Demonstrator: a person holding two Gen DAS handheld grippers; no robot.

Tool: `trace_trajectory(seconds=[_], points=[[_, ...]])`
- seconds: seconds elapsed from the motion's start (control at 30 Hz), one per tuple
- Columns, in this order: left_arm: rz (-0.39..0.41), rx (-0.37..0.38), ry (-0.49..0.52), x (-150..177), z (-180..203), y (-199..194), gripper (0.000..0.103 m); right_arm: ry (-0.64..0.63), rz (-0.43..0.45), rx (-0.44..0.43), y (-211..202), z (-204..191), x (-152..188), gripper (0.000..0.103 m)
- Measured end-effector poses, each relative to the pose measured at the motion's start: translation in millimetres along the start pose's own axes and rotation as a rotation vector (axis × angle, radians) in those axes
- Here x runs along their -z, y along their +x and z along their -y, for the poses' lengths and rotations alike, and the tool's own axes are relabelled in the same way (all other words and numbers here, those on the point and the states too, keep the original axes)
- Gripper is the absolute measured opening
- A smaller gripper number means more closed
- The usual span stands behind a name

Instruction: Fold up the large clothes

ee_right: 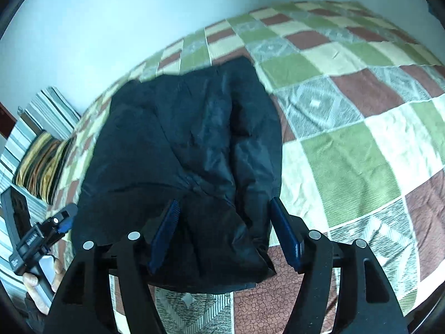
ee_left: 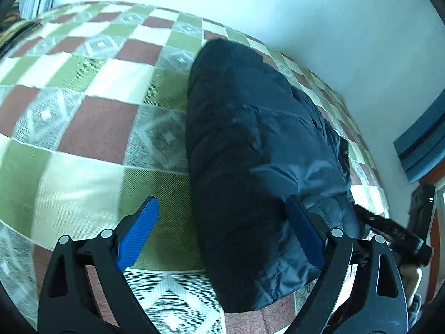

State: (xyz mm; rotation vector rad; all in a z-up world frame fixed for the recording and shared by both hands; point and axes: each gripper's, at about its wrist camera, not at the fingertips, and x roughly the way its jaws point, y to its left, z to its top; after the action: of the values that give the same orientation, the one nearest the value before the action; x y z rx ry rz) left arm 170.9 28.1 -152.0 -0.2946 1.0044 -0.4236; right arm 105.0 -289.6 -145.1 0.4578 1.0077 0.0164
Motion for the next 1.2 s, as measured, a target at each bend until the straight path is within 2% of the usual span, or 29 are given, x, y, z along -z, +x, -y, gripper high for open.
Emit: trace_trajectory(seconds=[0.1,0.23,0.3,0.4,0.53,0.73,1.0,1.2], points=[[-0.007,0.045,0.007,0.3,3.6,5.4,0.093,0.002,-0.017,0.001,9.6,4.2,3.1,0.076],[-0.050,0.088,0.039,1.6,13.5,23.2,0.096,0.052,-0.062,-0.060,26.0,10.8,8.2,0.077],[-0.051,0.085,0.047,2.4,16.2,29.0,0.100,0.068,-0.070,-0.083,31.7,12.1,10.7,0.077],[-0.052,0.075,0.076,3.6,18.4,35.0,0.100,0.086,-0.080,-0.120,39.4,14.9,13.2,0.076],[-0.057,0.060,0.096,4.4,19.9,35.4,0.094,0.077,-0.088,-0.164,44.5,13.0,15.0,0.063],[-0.051,0.043,0.124,5.9,23.3,31.2,0.086,0.041,-0.066,-0.162,41.5,-1.5,18.5,0.046],[-0.037,0.042,0.140,6.0,22.7,24.4,0.079,-0.022,-0.010,-0.143,37.8,-16.8,20.1,0.038],[-0.029,0.044,0.125,4.2,19.4,18.0,0.077,-0.056,0.001,-0.163,37.8,-30.8,23.7,0.035]])
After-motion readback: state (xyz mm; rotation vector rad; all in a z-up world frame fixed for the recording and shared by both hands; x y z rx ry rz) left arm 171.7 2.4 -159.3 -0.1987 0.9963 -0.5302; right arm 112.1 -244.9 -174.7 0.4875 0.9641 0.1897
